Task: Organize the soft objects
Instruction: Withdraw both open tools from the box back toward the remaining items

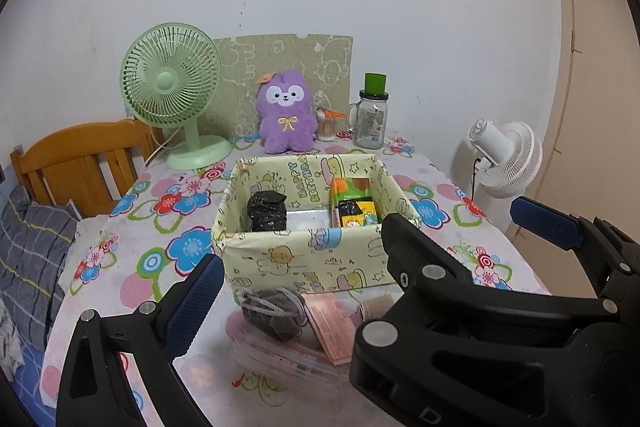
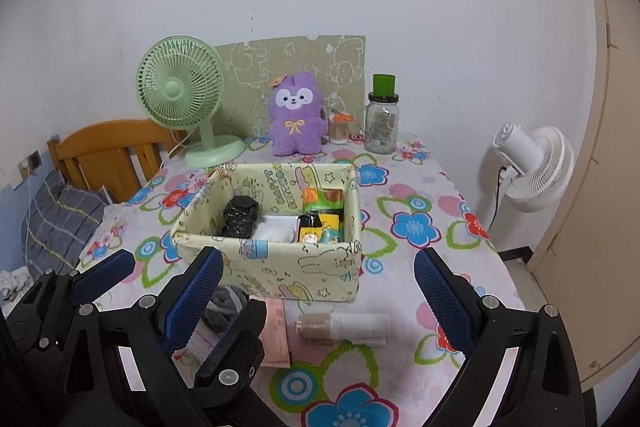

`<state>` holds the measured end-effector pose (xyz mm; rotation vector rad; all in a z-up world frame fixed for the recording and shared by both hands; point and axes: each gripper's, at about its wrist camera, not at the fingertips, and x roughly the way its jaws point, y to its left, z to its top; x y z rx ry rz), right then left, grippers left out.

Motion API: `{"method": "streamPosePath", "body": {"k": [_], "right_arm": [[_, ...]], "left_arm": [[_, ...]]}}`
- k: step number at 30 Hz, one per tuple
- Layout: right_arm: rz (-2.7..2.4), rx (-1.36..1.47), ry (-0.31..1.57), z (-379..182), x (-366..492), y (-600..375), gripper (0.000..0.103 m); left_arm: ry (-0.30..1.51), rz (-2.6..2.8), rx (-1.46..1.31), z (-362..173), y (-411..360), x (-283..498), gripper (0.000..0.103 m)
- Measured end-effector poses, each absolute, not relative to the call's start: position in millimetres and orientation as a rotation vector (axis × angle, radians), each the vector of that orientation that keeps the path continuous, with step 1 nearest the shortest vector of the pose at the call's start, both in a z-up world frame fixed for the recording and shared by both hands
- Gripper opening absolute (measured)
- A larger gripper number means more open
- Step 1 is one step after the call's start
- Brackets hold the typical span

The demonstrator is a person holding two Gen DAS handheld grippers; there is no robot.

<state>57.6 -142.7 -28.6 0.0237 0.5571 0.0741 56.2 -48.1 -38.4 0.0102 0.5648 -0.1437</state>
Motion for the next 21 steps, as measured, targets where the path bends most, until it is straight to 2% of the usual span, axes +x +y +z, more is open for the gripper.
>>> {"method": "streamPosePath", "body": {"k": [21], "right_arm": [[0.082,0.044,0.631,-65.7,56.6,-150.1,0.098]], "left_arm": [[0.629,-0.151,-0.007,-72.5,-55.3,53.4,0.101]]}}
